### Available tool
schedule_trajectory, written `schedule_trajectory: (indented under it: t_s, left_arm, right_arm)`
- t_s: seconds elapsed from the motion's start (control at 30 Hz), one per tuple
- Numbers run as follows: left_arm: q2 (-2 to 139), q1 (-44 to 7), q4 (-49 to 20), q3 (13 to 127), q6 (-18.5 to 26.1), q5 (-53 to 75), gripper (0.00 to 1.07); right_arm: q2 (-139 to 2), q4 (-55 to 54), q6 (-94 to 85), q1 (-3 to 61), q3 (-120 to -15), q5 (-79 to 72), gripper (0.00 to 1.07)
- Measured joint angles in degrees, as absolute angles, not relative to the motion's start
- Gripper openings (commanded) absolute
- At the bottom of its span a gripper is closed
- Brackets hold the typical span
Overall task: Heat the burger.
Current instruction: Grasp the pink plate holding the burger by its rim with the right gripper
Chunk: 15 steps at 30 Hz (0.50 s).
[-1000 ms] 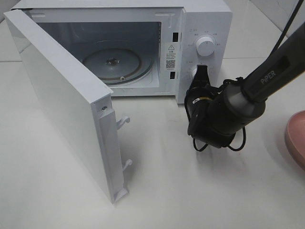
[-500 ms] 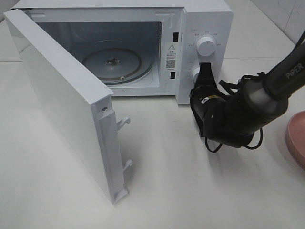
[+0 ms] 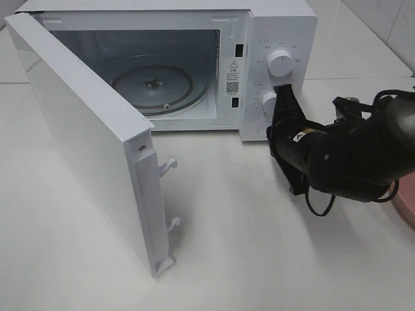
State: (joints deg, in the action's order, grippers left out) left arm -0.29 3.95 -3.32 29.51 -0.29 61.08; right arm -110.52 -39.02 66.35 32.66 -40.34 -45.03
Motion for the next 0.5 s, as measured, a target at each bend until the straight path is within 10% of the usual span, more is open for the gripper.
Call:
schedule_trajectory:
  t_s: [0.5]
  left_arm:
    - [-0.3, 4.0, -3.3, 29.5, -0.3, 61.1, 1.0]
  right_arm:
    - [-98.8, -28.8, 33.6, 23.9, -38.3, -21.1, 0.0]
